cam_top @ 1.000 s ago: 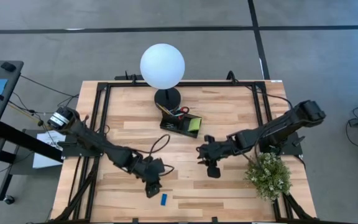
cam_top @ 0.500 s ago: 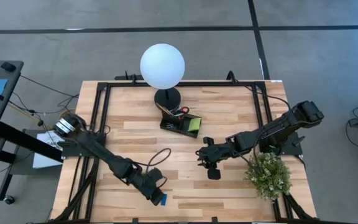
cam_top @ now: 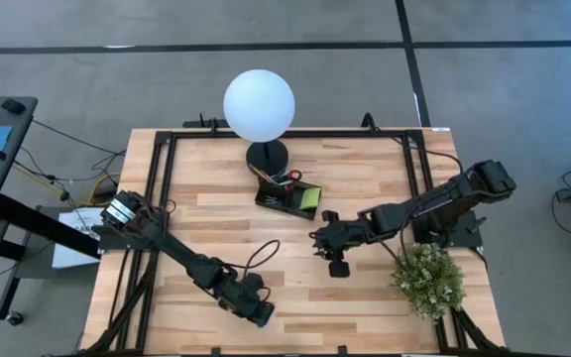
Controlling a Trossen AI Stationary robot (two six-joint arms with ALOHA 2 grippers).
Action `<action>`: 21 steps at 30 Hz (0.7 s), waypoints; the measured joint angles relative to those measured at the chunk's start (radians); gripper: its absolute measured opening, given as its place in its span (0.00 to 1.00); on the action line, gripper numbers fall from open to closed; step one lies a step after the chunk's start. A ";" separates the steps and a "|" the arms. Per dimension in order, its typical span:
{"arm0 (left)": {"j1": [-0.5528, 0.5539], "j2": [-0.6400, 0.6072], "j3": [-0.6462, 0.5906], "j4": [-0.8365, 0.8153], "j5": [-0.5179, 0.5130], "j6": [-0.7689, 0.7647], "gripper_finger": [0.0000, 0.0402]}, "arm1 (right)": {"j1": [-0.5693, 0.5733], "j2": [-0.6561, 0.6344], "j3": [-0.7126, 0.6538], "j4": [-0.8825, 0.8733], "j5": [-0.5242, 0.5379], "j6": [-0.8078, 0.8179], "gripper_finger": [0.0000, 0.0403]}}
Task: Pick and place office supplies into organizer
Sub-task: Put the eraser into the desk organizer
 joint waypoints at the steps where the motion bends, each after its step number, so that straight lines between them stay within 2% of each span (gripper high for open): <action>1: 0.006 0.000 0.013 0.001 0.005 0.001 0.42 | -0.007 0.000 0.000 0.000 0.000 -0.010 0.24; 6: 0.032 -0.002 0.054 -0.085 -0.008 0.004 0.42 | -0.040 0.000 0.000 -0.003 0.000 -0.015 0.24; 10: 0.058 -0.002 0.060 -0.149 0.047 0.015 0.42 | -0.055 0.000 0.000 -0.015 -0.001 -0.020 0.24; 13: 0.068 -0.002 0.072 -0.115 0.070 0.091 0.42 | -0.056 0.000 0.000 -0.018 -0.011 -0.059 0.24; 21: 0.032 -0.002 0.198 -0.154 0.005 0.371 0.42 | -0.054 0.000 0.000 0.033 -0.221 -0.120 0.24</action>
